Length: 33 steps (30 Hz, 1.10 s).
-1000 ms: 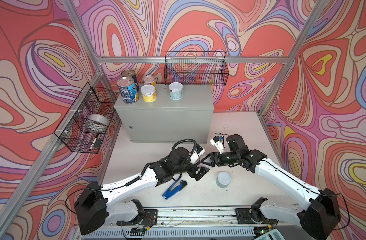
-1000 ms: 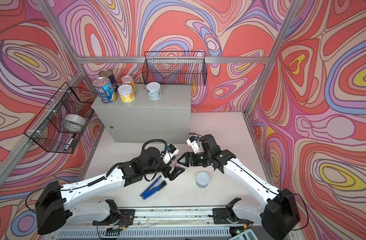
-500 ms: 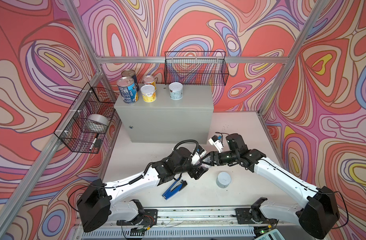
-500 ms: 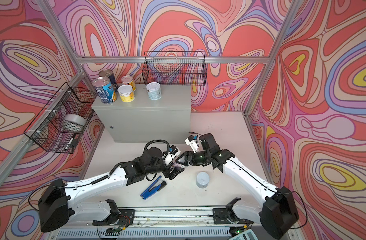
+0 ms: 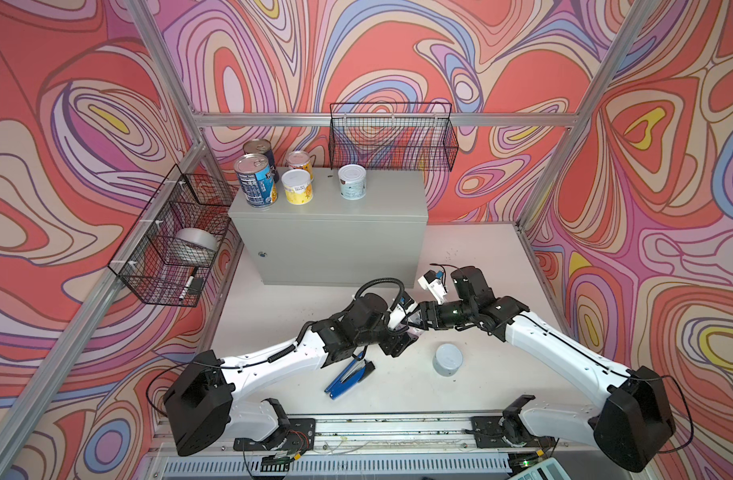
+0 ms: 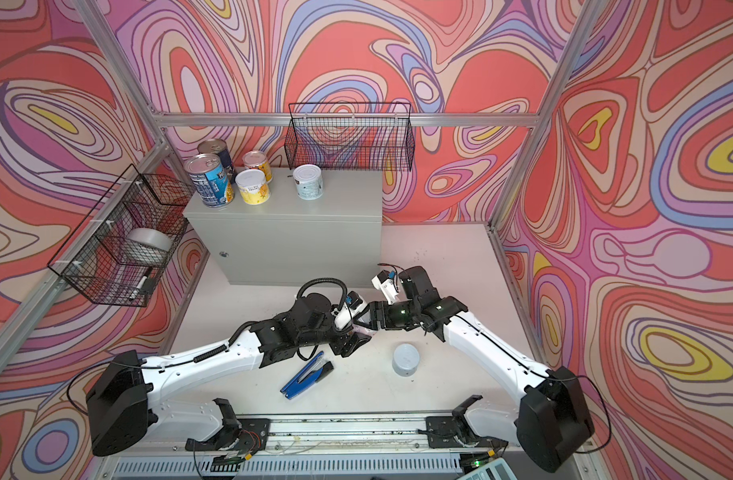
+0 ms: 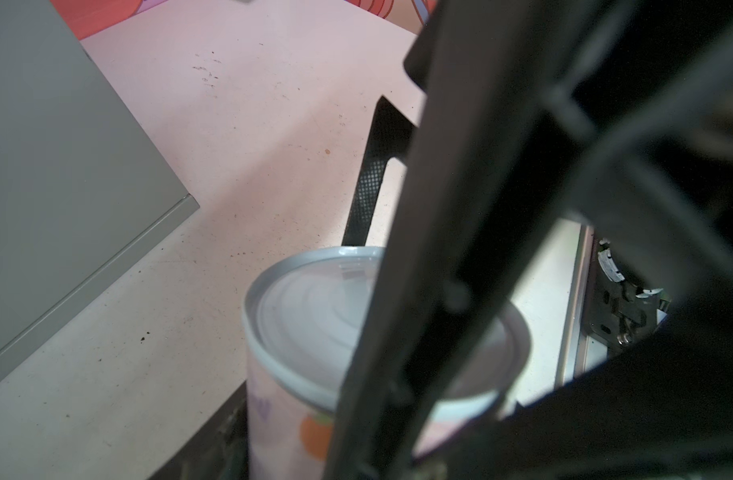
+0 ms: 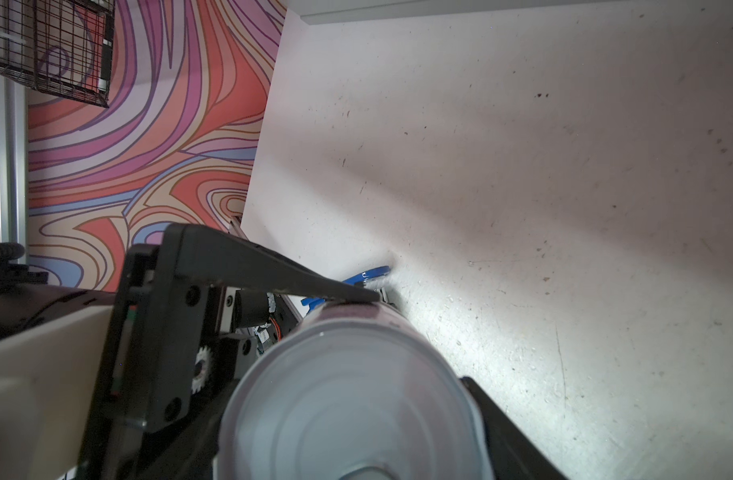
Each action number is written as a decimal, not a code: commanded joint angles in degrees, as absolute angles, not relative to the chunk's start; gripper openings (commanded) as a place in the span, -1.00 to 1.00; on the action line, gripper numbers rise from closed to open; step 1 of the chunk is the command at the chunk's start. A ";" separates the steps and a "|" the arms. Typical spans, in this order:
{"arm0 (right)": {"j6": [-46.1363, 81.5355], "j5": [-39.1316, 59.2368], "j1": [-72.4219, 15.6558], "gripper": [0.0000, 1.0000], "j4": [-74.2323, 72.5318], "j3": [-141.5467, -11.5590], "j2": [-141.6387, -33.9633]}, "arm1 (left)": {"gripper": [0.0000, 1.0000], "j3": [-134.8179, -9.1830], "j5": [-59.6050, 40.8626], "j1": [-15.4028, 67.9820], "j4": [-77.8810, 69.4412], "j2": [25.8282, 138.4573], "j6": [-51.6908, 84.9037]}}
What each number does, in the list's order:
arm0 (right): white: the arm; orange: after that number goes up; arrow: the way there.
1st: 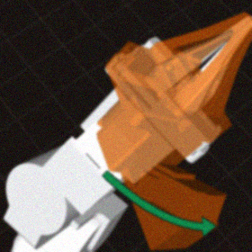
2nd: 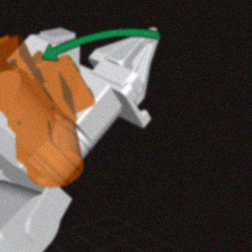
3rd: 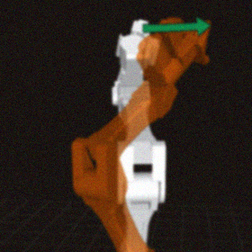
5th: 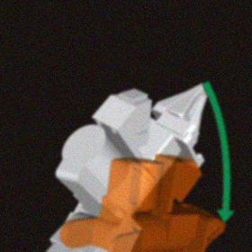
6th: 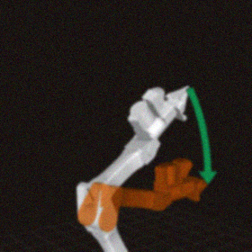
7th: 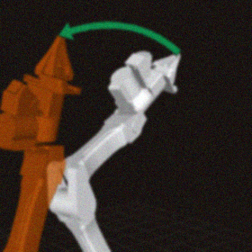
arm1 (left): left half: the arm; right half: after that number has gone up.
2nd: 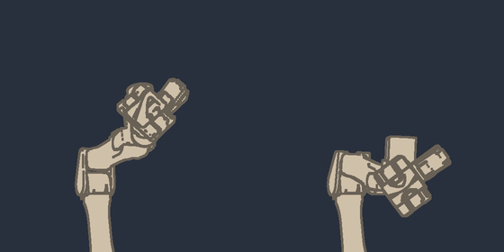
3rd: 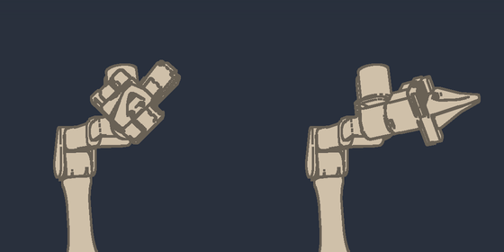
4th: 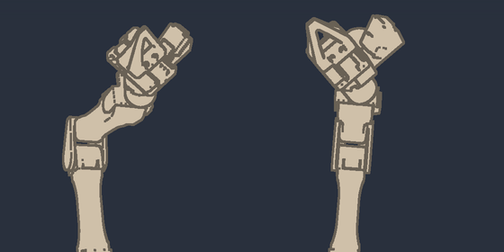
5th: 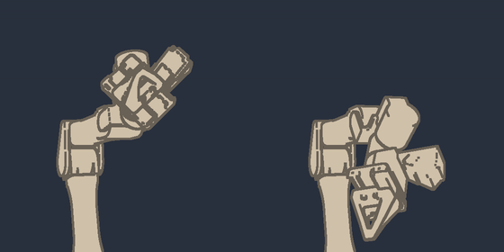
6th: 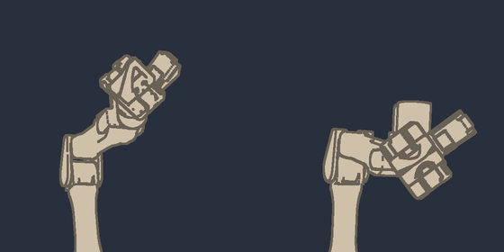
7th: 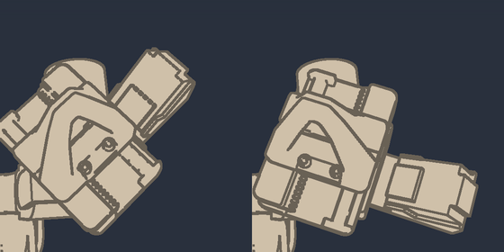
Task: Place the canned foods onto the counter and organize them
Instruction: 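Close the left gripper on the pink can held by the right gripper, then open the right gripper and draw it back while the left gripper holds the pink can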
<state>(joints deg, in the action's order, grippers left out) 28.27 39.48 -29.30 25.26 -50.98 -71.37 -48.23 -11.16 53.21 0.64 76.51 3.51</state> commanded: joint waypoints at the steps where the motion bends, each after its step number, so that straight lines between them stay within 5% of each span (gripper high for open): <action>1: 28.72 44.55 -30.06 0.19 21.29 -51.34 -71.27 | 0.36 -50.04 -9.51 53.38 -1.83 76.89 4.00; 16: 29.00 44.52 -30.06 0.21 20.73 -50.28 -70.96 | 0.02 -51.41 -5.27 53.38 0.07 76.46 8.39; 33: 28.25 41.22 -30.06 0.63 21.90 -48.92 -69.41 | -0.13 -51.01 -0.18 53.36 -0.19 74.09 11.67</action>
